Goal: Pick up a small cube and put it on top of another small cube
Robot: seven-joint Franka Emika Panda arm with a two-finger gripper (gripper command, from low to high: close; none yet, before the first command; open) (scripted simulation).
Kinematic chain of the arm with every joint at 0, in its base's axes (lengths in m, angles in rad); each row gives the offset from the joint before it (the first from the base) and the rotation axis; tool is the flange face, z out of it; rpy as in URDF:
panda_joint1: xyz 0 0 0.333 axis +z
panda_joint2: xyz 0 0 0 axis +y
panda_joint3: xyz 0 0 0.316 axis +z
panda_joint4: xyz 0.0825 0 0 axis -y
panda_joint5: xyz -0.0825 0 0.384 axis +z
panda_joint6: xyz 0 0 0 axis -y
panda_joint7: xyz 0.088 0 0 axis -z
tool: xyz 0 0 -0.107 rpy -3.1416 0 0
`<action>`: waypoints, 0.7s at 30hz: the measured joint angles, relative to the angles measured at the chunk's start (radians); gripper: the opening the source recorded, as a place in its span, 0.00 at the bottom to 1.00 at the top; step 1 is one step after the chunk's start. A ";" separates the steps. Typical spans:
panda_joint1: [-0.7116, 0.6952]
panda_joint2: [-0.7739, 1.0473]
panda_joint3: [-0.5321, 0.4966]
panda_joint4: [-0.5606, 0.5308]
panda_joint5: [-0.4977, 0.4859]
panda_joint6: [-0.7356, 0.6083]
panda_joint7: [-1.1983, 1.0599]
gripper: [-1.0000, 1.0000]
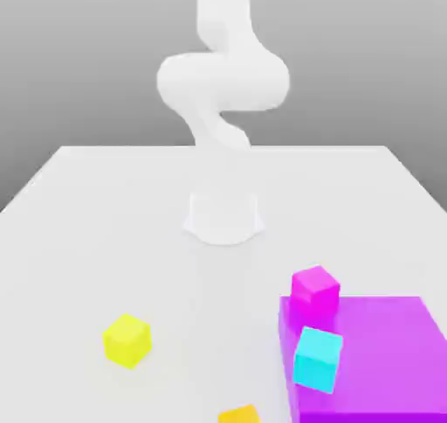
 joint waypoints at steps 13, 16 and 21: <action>-0.219 0.440 0.222 0.011 -0.195 0.098 0.579 0.50; -0.241 0.542 0.246 0.013 -0.245 0.119 0.715 0.50; -0.251 0.708 0.253 0.017 -0.310 0.158 0.927 0.50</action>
